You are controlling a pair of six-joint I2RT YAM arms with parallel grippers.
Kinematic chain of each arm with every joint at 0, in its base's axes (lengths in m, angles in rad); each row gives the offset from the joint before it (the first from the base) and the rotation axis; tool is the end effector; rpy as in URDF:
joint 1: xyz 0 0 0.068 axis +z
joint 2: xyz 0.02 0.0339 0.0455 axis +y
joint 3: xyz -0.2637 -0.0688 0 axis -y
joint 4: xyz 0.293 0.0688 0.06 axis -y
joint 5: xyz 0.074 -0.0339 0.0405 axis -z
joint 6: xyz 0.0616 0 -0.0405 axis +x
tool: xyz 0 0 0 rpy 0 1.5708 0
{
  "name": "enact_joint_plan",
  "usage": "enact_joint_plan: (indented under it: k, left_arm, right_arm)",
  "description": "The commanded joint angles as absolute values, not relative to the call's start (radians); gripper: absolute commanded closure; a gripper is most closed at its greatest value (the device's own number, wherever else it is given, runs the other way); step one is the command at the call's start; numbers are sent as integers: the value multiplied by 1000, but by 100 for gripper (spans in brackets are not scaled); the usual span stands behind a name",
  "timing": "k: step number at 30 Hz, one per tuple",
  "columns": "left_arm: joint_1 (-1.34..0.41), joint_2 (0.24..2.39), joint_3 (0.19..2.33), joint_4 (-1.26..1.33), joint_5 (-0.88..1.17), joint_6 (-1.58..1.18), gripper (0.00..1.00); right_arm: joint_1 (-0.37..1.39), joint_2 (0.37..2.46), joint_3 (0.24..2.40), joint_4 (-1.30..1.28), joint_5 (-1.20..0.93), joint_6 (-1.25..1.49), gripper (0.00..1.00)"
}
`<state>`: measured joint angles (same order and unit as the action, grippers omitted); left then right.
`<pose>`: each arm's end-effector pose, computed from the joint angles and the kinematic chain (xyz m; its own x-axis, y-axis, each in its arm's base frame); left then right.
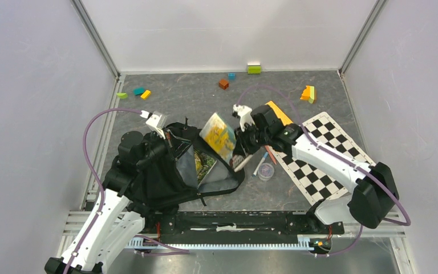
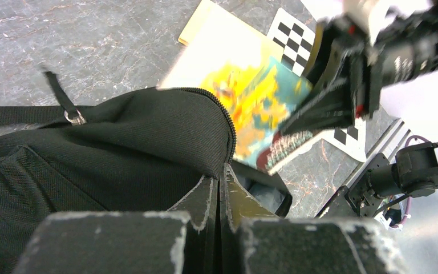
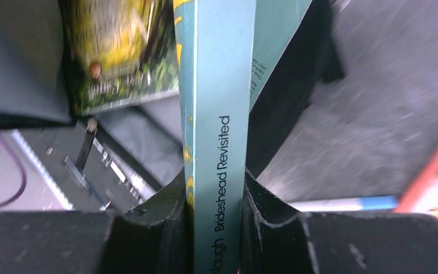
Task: Pack the student bag
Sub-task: Place the book in the student bag.
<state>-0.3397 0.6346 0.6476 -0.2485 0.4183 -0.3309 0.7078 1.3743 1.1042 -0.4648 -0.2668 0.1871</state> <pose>0.2052 -0.0991 0.3032 -0.4280 -0.1636 -0.8889 0.5687 0.7156 -0.4056 0.2674 0.2502 0.2623 -0.6449 -0.3157 -0.6961 -0.6675 0.6763 0.3117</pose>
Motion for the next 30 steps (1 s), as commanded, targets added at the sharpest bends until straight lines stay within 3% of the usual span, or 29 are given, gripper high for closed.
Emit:
enact_joint_plan:
  k: [1,13,20,30]
  left_arm:
    - [-342,614,668,-170,426,-304,98]
    - [-341,613,668,-172,420,-305,98]
    - [-342,613,668,-172,422,-305,98]
    - [-341,606,670,-173,422,-304,98]
  right_arm:
    - [724,1311,1007,-323,-522,286,100]
    - [760,1319,911,-160,-684,419,100]
    - [791,1358,875,102,-739,620,100]
    - [840,1510,867,163,-533,689,100]
